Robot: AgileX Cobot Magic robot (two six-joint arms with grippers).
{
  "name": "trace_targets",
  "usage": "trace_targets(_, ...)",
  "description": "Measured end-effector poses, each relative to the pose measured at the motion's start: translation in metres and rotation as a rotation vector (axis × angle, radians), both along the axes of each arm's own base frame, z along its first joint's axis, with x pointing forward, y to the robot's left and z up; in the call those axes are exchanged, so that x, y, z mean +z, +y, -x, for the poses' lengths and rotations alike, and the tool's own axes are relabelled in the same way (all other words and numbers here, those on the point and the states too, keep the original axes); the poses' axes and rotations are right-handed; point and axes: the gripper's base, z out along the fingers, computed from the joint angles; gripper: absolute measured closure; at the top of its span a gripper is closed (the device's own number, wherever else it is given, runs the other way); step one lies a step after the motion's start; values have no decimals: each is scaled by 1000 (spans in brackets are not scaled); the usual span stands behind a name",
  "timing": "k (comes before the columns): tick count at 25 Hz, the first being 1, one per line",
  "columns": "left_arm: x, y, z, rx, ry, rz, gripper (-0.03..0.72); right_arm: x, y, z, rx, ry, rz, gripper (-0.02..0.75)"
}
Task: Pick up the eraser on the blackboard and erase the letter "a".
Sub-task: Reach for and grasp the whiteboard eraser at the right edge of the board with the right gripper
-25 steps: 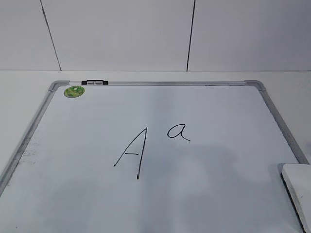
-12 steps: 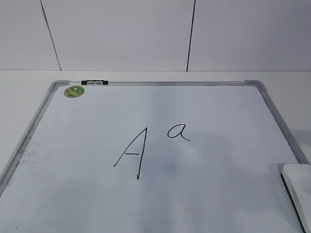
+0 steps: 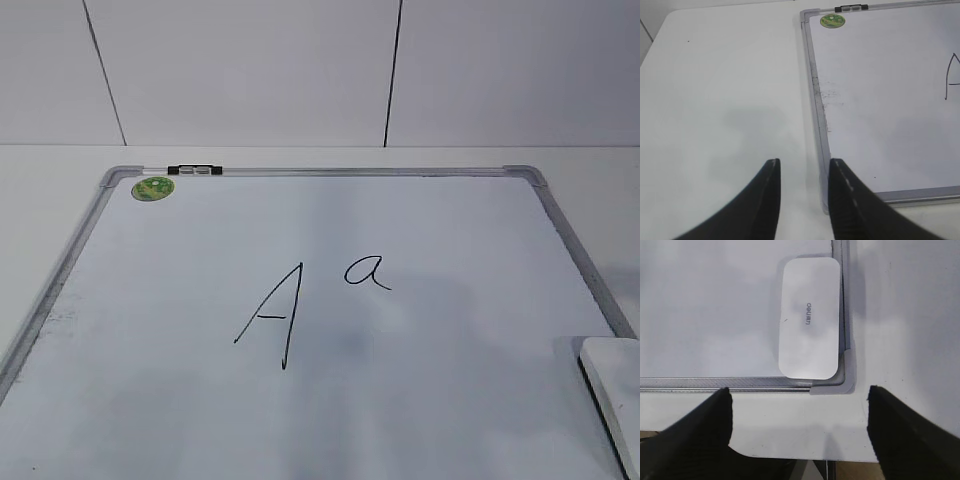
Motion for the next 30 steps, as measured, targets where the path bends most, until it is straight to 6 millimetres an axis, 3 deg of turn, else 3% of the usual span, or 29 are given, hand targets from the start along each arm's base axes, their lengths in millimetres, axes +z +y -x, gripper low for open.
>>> trace_targets(8, 0, 0, 0, 0, 0, 0, 443, -5, 1, -9, -4, 86, -9, 71)
trace_targets(21, 0, 0, 0, 0, 0, 0, 443, -5, 6, -60, 39, 302, -7, 71)
trace_targets(30, 0, 0, 0, 0, 0, 0, 443, -24, 7, -87, 33, 401, -3, 71)
